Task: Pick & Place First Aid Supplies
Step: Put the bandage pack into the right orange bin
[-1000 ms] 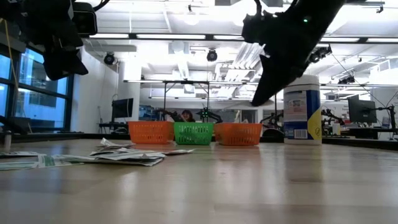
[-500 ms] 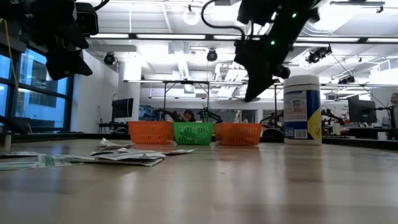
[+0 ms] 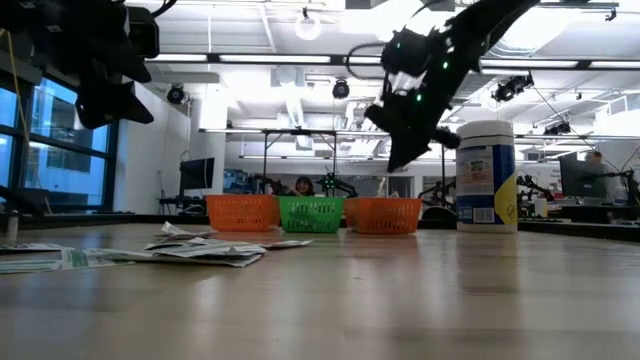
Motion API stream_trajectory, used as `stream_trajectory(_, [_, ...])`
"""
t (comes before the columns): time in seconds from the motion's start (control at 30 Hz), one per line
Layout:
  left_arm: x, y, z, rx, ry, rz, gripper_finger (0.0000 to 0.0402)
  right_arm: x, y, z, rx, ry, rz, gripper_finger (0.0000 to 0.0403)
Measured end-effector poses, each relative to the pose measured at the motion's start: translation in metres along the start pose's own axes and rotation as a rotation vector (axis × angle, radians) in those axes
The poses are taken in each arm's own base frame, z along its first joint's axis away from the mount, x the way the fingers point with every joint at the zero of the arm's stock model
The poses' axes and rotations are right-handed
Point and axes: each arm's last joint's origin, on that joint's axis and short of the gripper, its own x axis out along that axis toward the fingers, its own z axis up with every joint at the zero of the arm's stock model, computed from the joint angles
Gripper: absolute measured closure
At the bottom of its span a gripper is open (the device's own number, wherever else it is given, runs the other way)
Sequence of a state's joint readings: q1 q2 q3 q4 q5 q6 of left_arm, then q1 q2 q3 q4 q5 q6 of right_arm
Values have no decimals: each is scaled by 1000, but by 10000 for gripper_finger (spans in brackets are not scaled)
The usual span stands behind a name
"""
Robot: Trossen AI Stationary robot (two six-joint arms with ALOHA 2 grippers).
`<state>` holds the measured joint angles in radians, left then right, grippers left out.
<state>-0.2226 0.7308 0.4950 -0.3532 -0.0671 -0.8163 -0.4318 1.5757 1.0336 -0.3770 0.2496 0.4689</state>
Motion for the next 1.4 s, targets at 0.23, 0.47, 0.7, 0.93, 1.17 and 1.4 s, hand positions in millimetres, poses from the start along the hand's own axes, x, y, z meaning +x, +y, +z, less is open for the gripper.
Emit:
stream_trajectory(0.23, [0, 1, 1, -4, -35, 28, 161, 31, -11, -3, 32, 86, 15, 403])
stream_trajectory(0.47, [0, 1, 1, -24, -42, 33, 161, 52, -11, -8, 58, 129, 64, 403])
stream_trajectory(0.7, [0, 1, 2, -28, -55, 41, 161, 59, -9, -11, 43, 153, 101, 403])
stream_trajectory(0.93, [0, 1, 2, -46, -61, 45, 161, 58, -7, -10, 39, 163, 142, 361])
stream_trajectory(1.17, [0, 1, 2, -46, -61, 46, 161, 53, -7, -8, 42, 158, 173, 280])
stream_trajectory(1.4, [0, 1, 2, -45, -55, 42, 161, 37, -6, 0, 46, 121, 216, 241])
